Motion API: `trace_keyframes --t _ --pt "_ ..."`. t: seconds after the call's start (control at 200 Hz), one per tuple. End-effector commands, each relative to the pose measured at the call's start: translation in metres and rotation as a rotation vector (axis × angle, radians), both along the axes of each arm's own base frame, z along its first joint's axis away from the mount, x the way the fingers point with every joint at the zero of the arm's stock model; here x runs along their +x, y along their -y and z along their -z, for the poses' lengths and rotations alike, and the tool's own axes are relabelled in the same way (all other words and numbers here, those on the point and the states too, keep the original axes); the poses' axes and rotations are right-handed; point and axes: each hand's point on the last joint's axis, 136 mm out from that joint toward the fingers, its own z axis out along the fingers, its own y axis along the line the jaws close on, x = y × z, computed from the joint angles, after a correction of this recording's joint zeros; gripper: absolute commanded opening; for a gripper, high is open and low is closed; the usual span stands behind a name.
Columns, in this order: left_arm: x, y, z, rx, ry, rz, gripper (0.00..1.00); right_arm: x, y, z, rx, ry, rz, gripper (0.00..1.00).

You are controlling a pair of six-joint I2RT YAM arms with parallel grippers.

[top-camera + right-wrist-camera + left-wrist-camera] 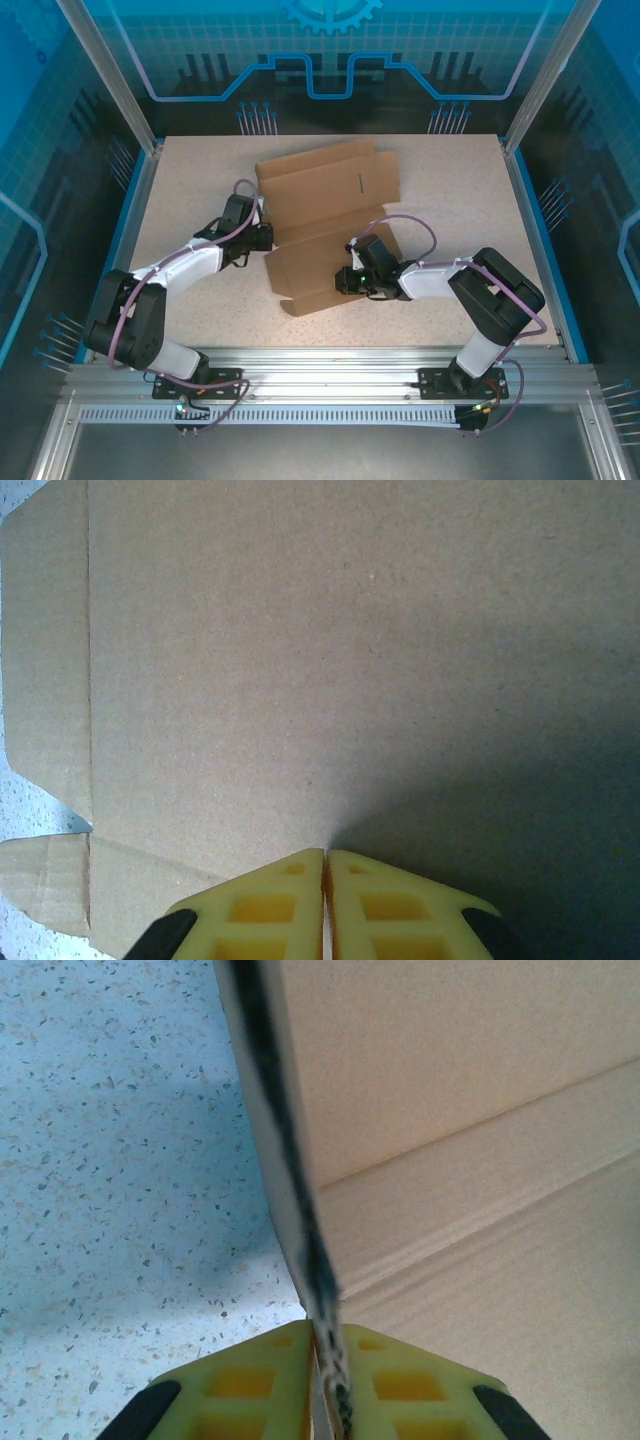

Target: Fold the paper box

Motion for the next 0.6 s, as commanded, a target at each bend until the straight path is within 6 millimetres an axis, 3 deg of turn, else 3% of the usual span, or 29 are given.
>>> trace_keyframes --t 0.0,0.595 --pt "-0.027 -0.003 0.021 0.048 -0.104 -0.012 0.14 -0.022 0.019 0.033 -0.109 -0.087 0.033 0.12" --pt "-0.045 0.008 0.044 0.054 -0.121 -0.021 0.14 -0.030 0.019 0.029 -0.068 -0.083 0.076 0.13"
